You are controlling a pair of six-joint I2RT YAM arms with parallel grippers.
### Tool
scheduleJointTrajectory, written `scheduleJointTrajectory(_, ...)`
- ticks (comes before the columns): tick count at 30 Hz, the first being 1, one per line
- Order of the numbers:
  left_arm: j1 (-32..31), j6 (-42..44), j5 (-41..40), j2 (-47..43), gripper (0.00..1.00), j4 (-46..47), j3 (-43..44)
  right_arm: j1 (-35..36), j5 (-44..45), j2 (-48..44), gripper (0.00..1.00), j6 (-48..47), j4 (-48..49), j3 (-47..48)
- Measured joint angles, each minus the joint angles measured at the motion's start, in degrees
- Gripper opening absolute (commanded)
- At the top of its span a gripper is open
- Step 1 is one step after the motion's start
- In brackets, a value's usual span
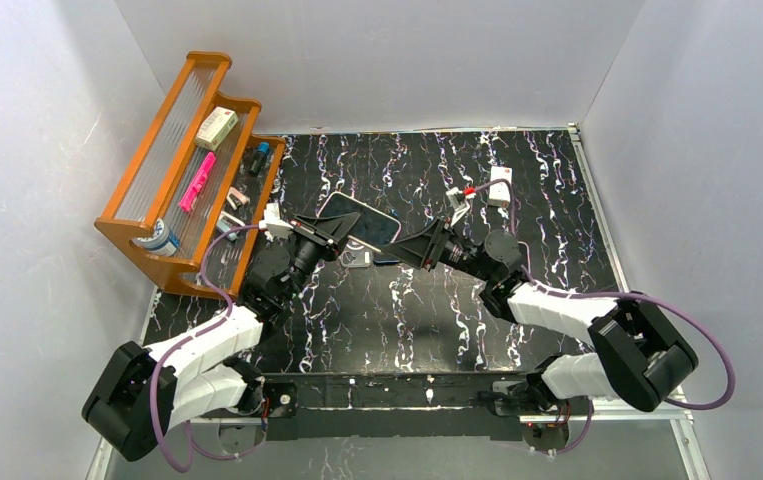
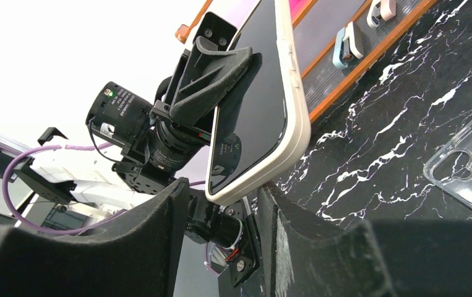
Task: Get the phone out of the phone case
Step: Pick up the phone at the center of the board.
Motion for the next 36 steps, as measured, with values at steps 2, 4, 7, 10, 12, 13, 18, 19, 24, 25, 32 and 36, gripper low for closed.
scheduleJointTrajectory(2,-0.04,-0.24,-0.13,0.00,0.00,0.46,-0.04,0.15,-0.07,0.66,0.47,0.28,0.50,0.31)
scheduleJointTrajectory(4,-0.11,-0.35,-0.13,0.02,0.00,0.70,-0.04,0.39,-0.24,1.40,0.43,0.63,1.29,0.48)
scheduleJointTrajectory(7,-0.28,-0.66,-0.17,0.02,0.00,0.94,-0.07,0.70,-0.70,2.14,0.34,1.07,1.55,0.70)
scheduleJointTrajectory(10,-0.28,-1.03,-0.37,0.02,0.00,1.57,-0.37,0.72,-1.31,2.45,0.27,1.49,1.84,0.96)
scheduleJointTrajectory(12,-0.26,-1.66,-0.50,0.02,0.00,2.58,-0.76,0.72,-1.77,2.58,0.20,1.55,1.88,1.40)
scheduleJointTrajectory(13,-0.28,-2.01,-0.61,0.02,0.00,2.84,-0.96,0.72,-2.03,2.60,0.16,1.33,1.86,1.51)
scheduleJointTrajectory(18,-0.26,-3.80,-0.74,0.59,0.00,3.72,-1.42,0.52,-3.52,2.95,0.05,-1.79,1.70,2.23)
scheduleJointTrajectory(19,-0.26,-4.17,-0.70,0.83,0.00,3.72,-1.42,0.39,-3.96,2.97,0.03,-2.69,1.62,2.29)
scheduleJointTrajectory(24,-0.02,-5.70,-0.26,1.68,0.00,3.58,-1.42,-0.07,-7.02,3.69,0.01,-8.50,1.44,2.93)
scheduleJointTrajectory(25,0.09,-5.90,-0.22,1.84,0.00,3.50,-1.42,-0.15,-7.82,4.04,0.01,-9.90,1.44,3.26)
scheduleJointTrajectory(32,0.44,-7.30,0.11,2.03,0.00,2.64,-1.42,0.20,-14.36,5.33,0.01,-21.68,-1.77,5.92)
scheduleJointTrajectory(36,0.46,-7.56,-0.11,2.03,0.00,2.10,-1.40,0.57,-14.95,5.33,0.01,-28.00,-6.73,7.56)
